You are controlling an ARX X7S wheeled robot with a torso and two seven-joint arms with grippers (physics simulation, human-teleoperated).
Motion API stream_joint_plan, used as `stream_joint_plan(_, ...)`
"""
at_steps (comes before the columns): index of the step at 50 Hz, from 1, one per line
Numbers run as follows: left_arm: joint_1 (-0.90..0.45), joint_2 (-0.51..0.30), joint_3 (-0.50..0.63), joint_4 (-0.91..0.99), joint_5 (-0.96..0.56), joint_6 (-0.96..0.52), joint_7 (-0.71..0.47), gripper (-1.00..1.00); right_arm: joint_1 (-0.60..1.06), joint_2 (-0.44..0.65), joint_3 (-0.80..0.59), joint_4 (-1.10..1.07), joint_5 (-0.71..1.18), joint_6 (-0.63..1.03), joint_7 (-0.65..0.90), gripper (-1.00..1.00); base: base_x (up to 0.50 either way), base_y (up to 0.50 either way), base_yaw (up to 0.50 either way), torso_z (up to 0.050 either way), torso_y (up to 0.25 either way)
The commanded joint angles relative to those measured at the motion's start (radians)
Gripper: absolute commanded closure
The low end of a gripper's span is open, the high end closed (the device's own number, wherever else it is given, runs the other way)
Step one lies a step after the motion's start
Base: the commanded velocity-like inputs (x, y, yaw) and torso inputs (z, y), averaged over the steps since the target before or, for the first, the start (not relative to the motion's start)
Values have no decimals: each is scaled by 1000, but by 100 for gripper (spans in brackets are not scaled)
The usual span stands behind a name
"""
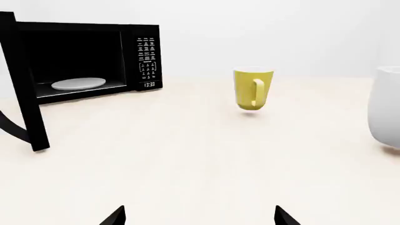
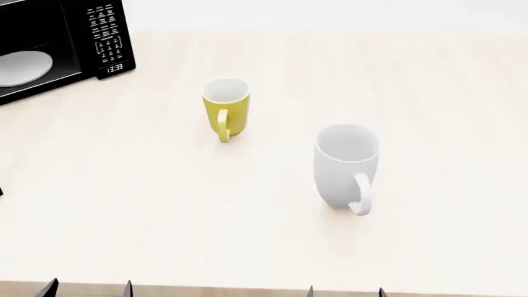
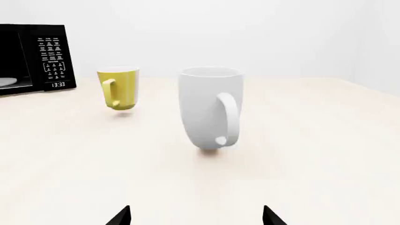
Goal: Put the yellow and white mug to the front of the white mug.
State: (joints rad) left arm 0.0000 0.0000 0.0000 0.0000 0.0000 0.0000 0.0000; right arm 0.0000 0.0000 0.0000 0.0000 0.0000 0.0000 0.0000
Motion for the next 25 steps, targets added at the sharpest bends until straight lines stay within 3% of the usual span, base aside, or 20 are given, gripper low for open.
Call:
stream_joint_plan(1, -15, -14, 8, 5, -29, -7, -22, -100, 16, 9, -21, 30, -41, 15, 93, -100, 0, 0, 0, 0, 0)
stream_joint_plan(4, -5, -20, 18, 9, -54, 24, -25, -100, 16, 19, -35, 33, -1, 10, 82, -100, 0, 0, 0, 0, 0)
stream_joint_plan(5, 20, -33, 45, 5, -53, 59, 2, -100, 18, 33, -68, 33, -65, 42, 104, -100, 0, 0, 0, 0, 0)
stream_joint_plan(19, 8, -64, 81, 12, -55, 47, -50, -100, 1, 54, -55, -24, -19, 52, 184, -100, 0, 0, 0, 0, 0)
stream_joint_plan(25, 1, -74, 97, -19, -49, 83, -59, -100, -1, 73, 10, -66, -15, 81, 262, -100, 0, 0, 0, 0, 0)
